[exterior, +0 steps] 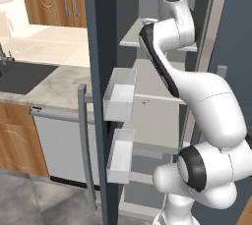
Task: Store the kebab skewer in the freezer for long-term storage. Close the freezer door after placing the cooked food.
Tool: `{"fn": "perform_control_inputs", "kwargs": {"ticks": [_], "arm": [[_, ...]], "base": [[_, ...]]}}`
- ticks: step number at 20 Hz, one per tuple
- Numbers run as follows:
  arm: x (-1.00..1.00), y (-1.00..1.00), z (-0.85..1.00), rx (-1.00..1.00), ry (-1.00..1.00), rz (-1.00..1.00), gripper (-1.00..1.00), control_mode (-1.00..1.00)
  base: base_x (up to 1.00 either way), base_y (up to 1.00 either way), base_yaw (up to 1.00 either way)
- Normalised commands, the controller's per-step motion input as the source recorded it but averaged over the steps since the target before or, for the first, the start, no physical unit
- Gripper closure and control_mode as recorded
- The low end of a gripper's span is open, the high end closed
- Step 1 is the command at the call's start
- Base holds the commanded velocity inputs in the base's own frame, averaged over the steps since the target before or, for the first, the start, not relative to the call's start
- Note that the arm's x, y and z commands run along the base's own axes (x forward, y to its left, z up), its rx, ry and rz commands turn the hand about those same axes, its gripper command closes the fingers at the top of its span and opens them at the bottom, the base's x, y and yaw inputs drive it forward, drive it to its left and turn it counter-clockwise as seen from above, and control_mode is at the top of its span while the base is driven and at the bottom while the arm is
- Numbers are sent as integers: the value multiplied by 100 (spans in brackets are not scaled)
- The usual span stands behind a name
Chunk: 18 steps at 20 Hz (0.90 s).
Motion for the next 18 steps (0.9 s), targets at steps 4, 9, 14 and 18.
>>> {"fn": "perform_control_inputs", "kwargs": {"ticks": [4,9,14,18], "arm": [[15,-22,-10,0,-3,0,100,-100],[18,-17,-10,0,-2,0,100,-100],[26,-3,-7,0,0,0,100,-100],[31,0,-1,0,0,0,100,-100]], "base": [[0,0,0],[0,0,0],[0,0,0],[0,0,0]]}}
